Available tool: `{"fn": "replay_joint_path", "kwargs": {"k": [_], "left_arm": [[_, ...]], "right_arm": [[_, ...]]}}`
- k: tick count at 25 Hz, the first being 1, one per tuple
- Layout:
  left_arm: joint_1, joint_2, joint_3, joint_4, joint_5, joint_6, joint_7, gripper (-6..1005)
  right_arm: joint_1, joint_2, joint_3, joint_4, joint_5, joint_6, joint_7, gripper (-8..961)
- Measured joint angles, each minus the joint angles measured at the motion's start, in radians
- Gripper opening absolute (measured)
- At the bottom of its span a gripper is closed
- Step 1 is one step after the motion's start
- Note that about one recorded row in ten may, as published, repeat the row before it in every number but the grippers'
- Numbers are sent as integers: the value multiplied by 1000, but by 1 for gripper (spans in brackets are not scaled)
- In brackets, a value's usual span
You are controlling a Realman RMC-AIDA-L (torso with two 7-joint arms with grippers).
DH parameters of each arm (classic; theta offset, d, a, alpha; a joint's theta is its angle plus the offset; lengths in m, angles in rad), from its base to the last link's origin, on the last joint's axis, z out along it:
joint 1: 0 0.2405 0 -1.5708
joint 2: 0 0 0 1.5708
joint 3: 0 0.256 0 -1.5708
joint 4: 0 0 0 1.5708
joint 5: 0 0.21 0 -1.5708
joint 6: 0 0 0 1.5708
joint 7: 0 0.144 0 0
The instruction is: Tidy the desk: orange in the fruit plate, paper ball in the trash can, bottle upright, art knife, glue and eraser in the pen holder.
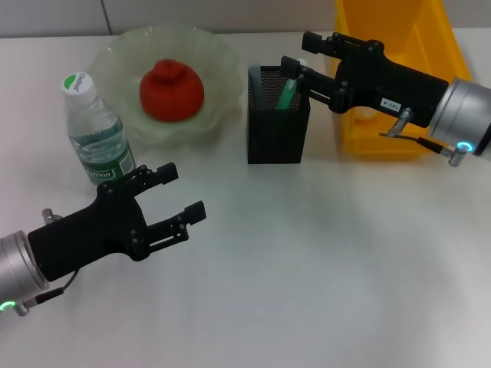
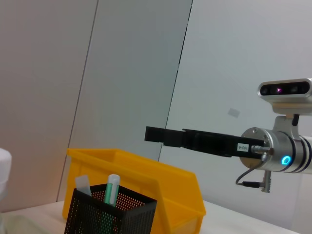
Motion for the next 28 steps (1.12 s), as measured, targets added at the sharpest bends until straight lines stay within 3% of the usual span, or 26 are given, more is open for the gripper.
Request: {"fn": "replay_joint_path", "kwargs": {"k": [2, 7, 10, 15, 18, 28], "left_arm": [[1, 0, 0, 0, 0, 2, 0, 802], [3, 0, 0, 2, 0, 17, 0, 802], [4, 0, -1, 3, -5, 45, -1, 802], [6, 3, 3, 9, -6, 100, -9, 802], [6, 4, 24, 15, -1, 157, -14, 802], [10, 18, 50, 85, 65, 195, -77, 802]], "right_arm": [[-3, 0, 1, -2, 0, -14, -2, 456], [-41, -3, 5, -44, 0, -101, 28, 664], [-100, -3, 14, -78, 0, -186, 53, 687], [-133, -8, 14, -44, -19, -305, 80, 709], [-166, -12, 24, -22, -105, -438, 71, 709], [-172, -10, 23, -23, -318, -489, 43, 710]]}}
